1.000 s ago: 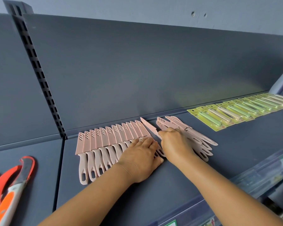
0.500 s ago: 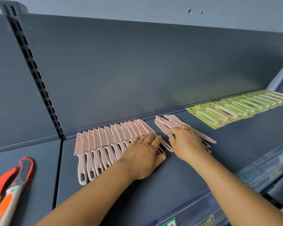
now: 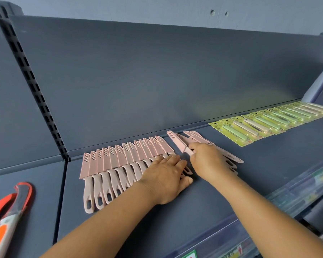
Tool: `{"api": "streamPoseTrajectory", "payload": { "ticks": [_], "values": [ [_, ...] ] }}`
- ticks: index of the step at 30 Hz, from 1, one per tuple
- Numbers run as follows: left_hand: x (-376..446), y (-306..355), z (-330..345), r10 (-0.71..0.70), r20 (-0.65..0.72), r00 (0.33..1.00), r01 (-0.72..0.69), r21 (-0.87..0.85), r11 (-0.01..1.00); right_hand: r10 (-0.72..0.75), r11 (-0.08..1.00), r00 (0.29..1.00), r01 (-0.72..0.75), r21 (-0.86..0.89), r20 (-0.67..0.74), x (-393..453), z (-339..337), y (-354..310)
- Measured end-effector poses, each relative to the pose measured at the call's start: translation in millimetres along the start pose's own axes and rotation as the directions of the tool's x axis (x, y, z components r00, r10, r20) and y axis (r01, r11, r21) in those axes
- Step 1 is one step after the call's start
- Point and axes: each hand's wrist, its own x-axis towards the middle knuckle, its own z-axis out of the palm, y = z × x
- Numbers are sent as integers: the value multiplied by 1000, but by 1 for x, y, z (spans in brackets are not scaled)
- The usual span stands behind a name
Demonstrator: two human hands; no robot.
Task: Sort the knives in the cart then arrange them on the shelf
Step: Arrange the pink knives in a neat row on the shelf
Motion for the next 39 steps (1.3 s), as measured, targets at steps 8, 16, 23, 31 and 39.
{"api": "streamPoseTrajectory", "payload": {
  "ticks": [8, 16, 23, 31, 39],
  "values": [
    [-4, -4, 3, -18, 2, 1000, 18, -6, 1000, 57, 925, 994, -90, 370, 97, 4, -1, -19],
    [-4, -5, 3, -14, -3, 1000, 14, -4, 1000, 27, 986, 991, -48, 162, 128, 2, -3, -23],
    [6, -1, 1, -6, -16, 1000, 6, -10, 1000, 5, 994, 1000, -6, -114, -2, -2, -13, 13],
    [20, 5, 2, 2, -10, 1000, -2, 9, 1000, 25, 983, 999, -20, -180, 28, 2, -6, 29],
    [17, 5, 3, -5, -33, 999, 5, 3, 1000, 64, 950, 998, -67, 306, 19, 6, -9, 12]
  ]
}}
